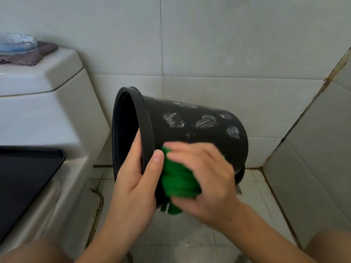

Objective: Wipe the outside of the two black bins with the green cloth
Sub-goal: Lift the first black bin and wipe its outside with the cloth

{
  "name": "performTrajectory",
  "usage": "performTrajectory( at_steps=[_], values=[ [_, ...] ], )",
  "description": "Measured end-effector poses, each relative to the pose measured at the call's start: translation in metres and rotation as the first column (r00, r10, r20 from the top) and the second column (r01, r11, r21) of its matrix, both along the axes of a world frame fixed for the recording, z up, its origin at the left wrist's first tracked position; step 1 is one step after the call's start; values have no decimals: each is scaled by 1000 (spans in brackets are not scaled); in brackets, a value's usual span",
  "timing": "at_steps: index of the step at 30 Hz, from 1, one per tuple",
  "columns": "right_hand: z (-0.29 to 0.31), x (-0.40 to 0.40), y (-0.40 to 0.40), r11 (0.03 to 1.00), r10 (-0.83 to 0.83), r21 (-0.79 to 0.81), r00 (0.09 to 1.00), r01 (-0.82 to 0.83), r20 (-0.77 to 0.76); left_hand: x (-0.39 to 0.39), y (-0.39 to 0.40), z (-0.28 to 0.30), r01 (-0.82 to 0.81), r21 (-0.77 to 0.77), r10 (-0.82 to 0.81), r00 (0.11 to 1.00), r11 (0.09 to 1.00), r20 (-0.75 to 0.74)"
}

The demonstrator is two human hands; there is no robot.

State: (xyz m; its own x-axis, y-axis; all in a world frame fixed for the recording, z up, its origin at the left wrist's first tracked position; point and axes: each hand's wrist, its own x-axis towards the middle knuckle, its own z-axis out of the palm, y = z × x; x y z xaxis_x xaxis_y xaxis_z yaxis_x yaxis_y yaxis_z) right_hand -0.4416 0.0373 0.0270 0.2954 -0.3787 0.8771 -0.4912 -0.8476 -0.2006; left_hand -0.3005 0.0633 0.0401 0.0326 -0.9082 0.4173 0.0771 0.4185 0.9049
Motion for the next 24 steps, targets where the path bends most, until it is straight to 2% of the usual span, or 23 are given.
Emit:
performTrajectory(
  at_steps=[3, 7, 9, 11, 13, 16, 18, 22, 24],
  values=[
    [-1, -6, -5, 999, 33, 10, 996, -33, -81, -1, 1, -2, 7, 31, -7, 1000, 999, 4],
    [12, -16, -19, 985, -112, 140, 990, 100, 80, -6, 3, -2, 12, 0, -12, 998, 1000, 58],
    [8, -10, -9, 993, -55, 110, 997, 49, 57, -5, 3, -2, -8, -16, 9, 998, 1000, 58],
    [-3, -3, 5, 998, 37, 47, 999, -36, -20, -2, 2, -1, -6, -1, 6, 1000, 1000, -5],
    [-7, -4, 5, 998, 58, 5, 995, -58, -79, -1, 1, 0, 7, 15, -7, 1000, 1000, -28],
    [2, -15, -14, 992, -94, 88, 995, 91, 32, -4, 0, 1, -13, 2, 13, 999, 1000, 30],
    [7, -15, -15, 984, -135, 126, 986, 123, 94, -4, 0, 1, -26, -12, 26, 999, 1000, 38],
    [-7, 3, 9, 992, 78, 91, 993, -86, 85, -2, 2, 0, -17, 16, 18, 999, 1000, -30],
    [-9, 2, 8, 988, 127, 78, 990, -131, 63, -3, 2, -1, -10, 45, 12, 999, 999, -46]
  ],
)
